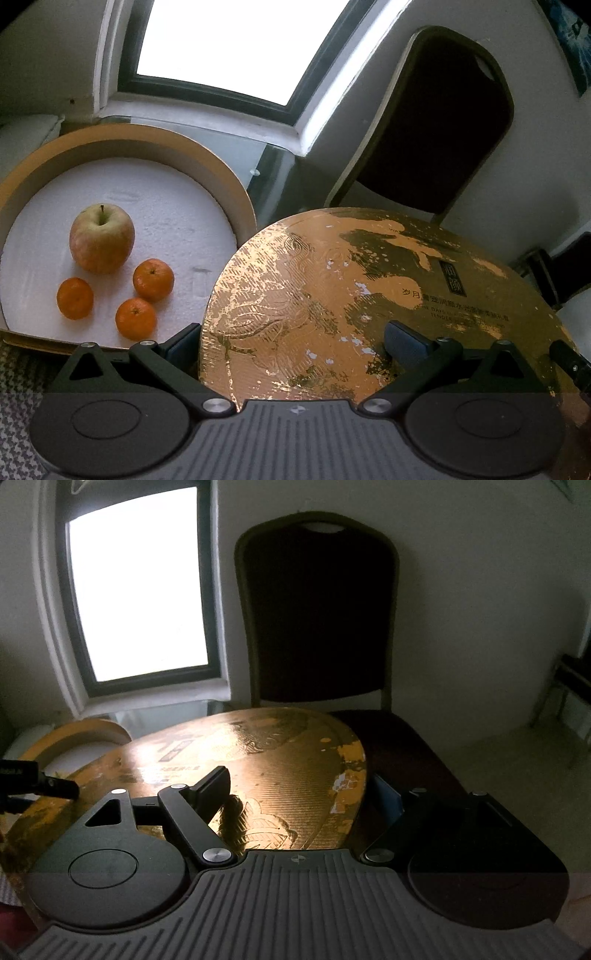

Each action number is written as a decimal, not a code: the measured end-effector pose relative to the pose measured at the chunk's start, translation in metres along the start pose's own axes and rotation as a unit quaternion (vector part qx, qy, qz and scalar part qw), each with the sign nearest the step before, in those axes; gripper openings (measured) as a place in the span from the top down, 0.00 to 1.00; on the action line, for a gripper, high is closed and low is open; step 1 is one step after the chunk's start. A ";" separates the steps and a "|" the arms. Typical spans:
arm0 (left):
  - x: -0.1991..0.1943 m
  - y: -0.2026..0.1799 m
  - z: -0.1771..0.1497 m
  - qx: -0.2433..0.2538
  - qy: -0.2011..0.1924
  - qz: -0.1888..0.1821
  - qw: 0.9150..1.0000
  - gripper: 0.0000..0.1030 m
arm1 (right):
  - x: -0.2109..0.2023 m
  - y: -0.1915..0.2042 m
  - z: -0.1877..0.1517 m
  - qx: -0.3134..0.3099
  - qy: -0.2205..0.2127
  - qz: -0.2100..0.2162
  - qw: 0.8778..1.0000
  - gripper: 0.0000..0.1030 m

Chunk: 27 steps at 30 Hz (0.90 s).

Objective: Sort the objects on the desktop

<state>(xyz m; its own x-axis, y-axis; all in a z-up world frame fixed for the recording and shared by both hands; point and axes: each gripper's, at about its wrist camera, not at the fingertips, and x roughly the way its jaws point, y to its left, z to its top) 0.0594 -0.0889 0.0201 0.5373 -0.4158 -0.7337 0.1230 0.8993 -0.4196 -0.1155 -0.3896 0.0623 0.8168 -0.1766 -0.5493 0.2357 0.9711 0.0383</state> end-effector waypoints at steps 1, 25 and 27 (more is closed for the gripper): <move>0.000 0.000 0.000 -0.001 -0.001 0.000 1.000 0.01 | -0.001 -0.001 0.000 0.000 0.000 0.000 1.000 0.19; -0.067 0.090 0.015 -0.051 -0.117 0.098 0.987 0.01 | 0.054 0.086 0.014 -0.031 -0.047 0.112 0.992 0.19; -0.075 0.104 0.015 -0.060 -0.132 0.117 0.982 0.01 | 0.066 0.103 0.013 -0.035 -0.054 0.137 0.989 0.19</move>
<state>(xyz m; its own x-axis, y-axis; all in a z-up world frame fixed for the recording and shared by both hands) 0.0443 0.0377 0.0400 0.7384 -0.1350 -0.6607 -0.1208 0.9374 -0.3266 -0.0302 -0.3034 0.0408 0.8972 0.0817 -0.4341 -0.0356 0.9929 0.1132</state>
